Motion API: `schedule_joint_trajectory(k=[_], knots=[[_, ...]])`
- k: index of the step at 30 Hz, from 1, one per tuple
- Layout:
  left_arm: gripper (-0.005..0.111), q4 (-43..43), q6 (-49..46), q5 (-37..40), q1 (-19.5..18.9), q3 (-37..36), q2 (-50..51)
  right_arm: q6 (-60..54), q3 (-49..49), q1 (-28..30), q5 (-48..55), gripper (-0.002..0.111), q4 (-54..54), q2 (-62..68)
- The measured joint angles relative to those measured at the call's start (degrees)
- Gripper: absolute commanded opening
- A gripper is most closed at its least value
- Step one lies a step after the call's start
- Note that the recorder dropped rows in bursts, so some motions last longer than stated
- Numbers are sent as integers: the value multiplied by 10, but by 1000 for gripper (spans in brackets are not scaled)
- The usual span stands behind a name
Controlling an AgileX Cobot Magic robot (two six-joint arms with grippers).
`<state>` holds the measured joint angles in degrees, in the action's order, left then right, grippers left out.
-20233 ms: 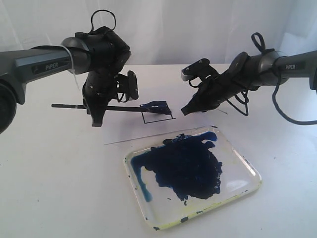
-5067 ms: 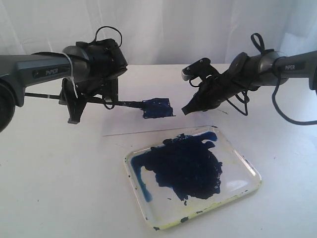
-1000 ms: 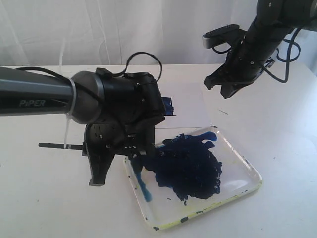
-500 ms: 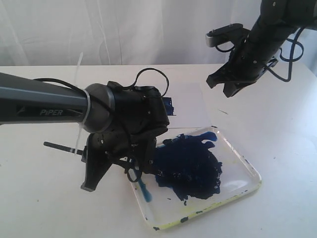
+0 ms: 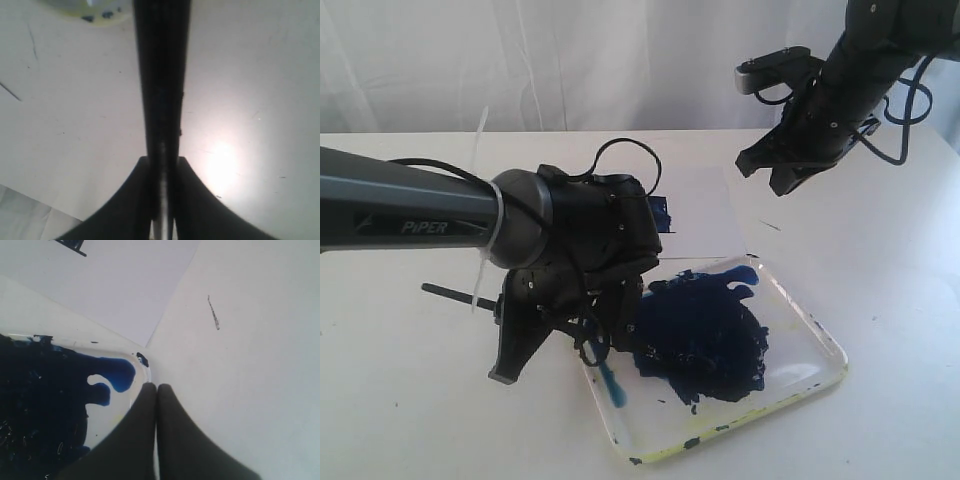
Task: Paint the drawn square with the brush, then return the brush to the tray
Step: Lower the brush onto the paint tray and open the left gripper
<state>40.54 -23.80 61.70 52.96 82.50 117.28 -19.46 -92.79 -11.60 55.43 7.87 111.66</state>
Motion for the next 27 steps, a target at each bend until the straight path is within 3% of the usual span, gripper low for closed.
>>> schedule_joint_trajectory(k=[16, 18, 21, 27], knots=[[23, -14, 6, -21, 0, 0, 0, 0, 0, 0, -1, 0, 4, 0], [29, -36, 6, -31, 0, 0, 0, 0, 0, 0, -2, 0, 4, 0], [51, -48, 6, -41, 0, 0, 0, 0, 0, 0, -2, 0, 4, 1], [48, 1, 83, -19, 0, 4, -9, 0, 0, 0, -4, 0, 7, 10]])
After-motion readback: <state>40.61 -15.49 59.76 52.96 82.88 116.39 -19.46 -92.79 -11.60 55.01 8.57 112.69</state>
